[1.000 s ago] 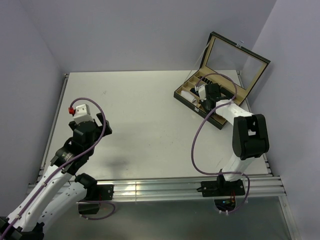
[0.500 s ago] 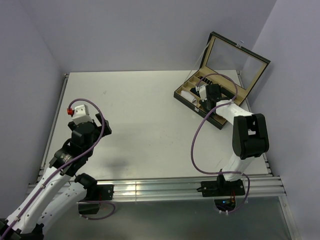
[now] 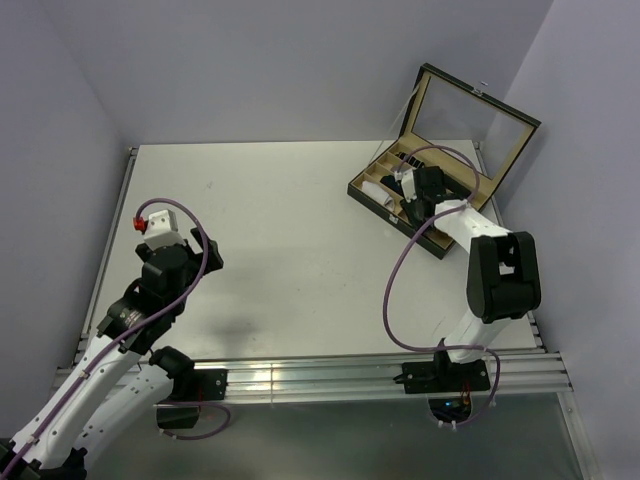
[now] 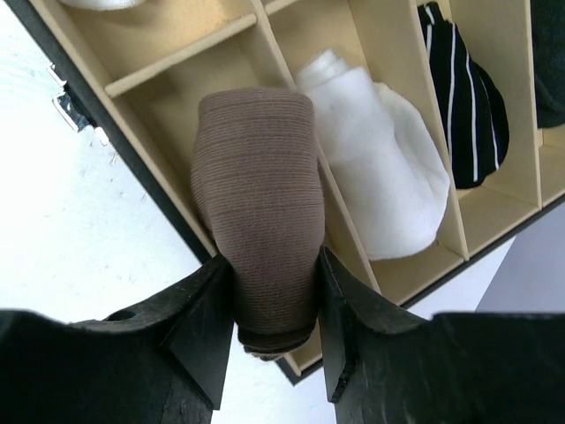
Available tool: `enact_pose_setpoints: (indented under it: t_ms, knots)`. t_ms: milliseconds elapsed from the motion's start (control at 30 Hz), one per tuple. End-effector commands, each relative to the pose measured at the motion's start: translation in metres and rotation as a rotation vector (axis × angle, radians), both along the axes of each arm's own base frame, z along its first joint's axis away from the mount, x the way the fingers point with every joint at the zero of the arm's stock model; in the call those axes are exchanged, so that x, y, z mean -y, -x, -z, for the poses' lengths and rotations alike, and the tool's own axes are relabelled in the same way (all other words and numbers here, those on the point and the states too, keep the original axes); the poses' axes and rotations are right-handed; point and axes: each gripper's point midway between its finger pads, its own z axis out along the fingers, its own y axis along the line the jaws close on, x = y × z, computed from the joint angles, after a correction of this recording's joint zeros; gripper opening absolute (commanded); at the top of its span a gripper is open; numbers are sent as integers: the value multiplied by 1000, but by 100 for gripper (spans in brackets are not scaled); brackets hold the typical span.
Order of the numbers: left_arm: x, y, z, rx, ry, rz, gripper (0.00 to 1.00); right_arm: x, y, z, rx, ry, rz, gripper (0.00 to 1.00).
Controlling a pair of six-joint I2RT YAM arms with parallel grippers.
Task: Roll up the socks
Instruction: Place the sock in the storage box.
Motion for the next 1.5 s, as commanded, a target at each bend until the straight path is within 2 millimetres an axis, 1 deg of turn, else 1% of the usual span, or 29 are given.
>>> enact_pose_setpoints:
  t_ms: [0, 133, 233, 367, 467, 600, 667, 833, 900, 967, 1033, 1067, 1133, 1167, 1300, 1400, 1467]
  knots:
    - [2, -2, -7, 34, 15, 0, 91, 2, 0, -32, 55, -28, 45, 47]
    - [1, -2, -6, 34, 13, -1, 91, 1, 1, -39, 81, -37, 53, 49]
    - [1, -2, -7, 37, 16, 1, 91, 3, 2, -33, 74, -29, 62, 51]
    - [1, -2, -7, 37, 17, -1, 91, 10, 4, -16, 55, -2, 84, 51]
    - [1, -2, -7, 38, 16, -1, 91, 14, 5, -8, 50, 2, 98, 51]
    - [1, -1, -8, 41, 19, -1, 91, 17, 5, 5, 35, -30, 122, 36]
    - [1, -1, -8, 41, 18, 1, 91, 21, 7, 11, 19, -49, 139, 36]
    - [0, 0, -9, 47, 22, -1, 91, 20, 7, 29, -21, -67, 141, 36]
    - [0, 0, -10, 49, 22, -1, 91, 18, 6, 29, -26, -80, 140, 37]
    - [1, 0, -10, 49, 24, 0, 91, 16, 3, 23, -19, -90, 134, 38]
    - [1, 0, -9, 46, 20, 1, 91, 16, 5, 17, -16, -89, 142, 40]
    - [1, -1, -9, 46, 20, 1, 91, 16, 2, 5, 10, -96, 141, 41]
    - [1, 0, -9, 47, 21, 1, 91, 14, 3, -8, 26, -104, 144, 43]
    - [1, 0, -10, 48, 23, 1, 91, 13, 1, -25, 69, -113, 143, 44]
    - [1, -1, -9, 47, 22, 1, 91, 8, 3, -51, 112, -151, 139, 46]
    - [1, 0, -9, 47, 21, 3, 91, 4, 2, -60, 135, -175, 130, 48]
    - [0, 0, -10, 47, 23, -1, 91, 3, 2, -58, 133, -179, 130, 48]
